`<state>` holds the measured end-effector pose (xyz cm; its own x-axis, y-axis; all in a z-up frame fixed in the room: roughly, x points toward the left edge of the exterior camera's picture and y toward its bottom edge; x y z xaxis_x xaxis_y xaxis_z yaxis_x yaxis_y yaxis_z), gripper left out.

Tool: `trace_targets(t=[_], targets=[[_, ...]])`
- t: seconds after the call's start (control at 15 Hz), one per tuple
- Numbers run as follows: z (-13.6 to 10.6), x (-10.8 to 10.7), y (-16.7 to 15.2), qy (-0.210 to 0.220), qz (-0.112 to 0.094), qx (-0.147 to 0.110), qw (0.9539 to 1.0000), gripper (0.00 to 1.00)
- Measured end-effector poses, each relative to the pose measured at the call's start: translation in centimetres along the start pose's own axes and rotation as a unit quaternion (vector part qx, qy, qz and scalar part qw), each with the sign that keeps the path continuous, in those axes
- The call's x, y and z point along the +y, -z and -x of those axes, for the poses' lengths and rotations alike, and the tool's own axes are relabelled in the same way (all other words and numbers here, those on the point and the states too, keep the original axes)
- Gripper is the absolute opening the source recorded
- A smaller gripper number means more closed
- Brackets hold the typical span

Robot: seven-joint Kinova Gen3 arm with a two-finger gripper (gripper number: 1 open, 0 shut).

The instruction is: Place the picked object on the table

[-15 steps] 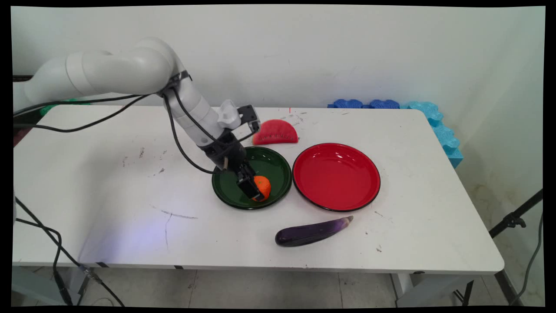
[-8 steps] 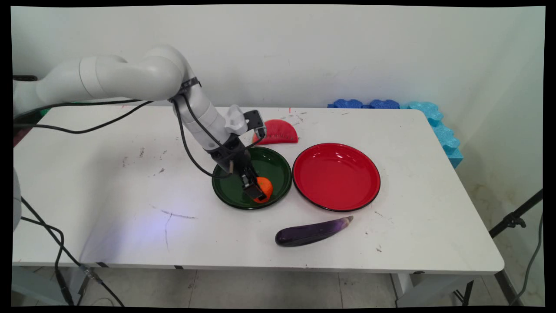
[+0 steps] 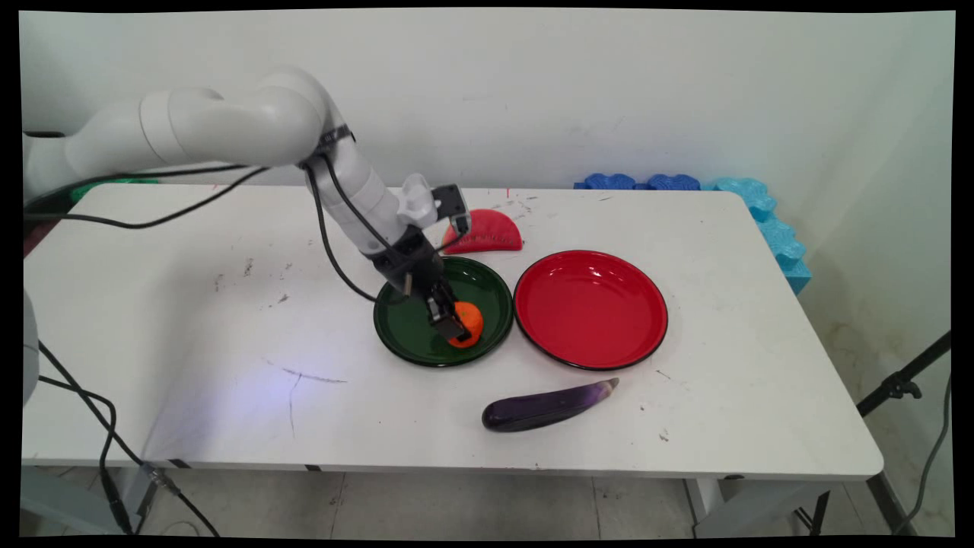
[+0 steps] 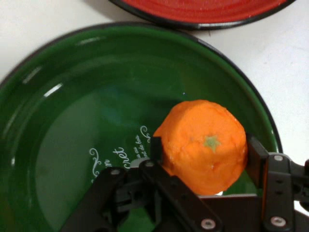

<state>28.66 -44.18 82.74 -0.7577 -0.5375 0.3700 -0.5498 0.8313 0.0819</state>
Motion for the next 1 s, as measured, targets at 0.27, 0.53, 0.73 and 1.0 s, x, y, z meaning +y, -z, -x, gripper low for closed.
trace_targets(t=[0.27,0.53,0.73,1.0], targets=[[-0.8,0.3,4.7,-0.015,0.011,0.015,0.9997,0.00],[-0.7,2.2,9.7,-0.033,0.041,0.030,0.9982,0.00],[0.2,4.0,11.7,-0.042,0.060,0.033,0.9967,0.00],[2.0,6.4,11.6,-0.045,0.073,0.027,0.9960,0.00]])
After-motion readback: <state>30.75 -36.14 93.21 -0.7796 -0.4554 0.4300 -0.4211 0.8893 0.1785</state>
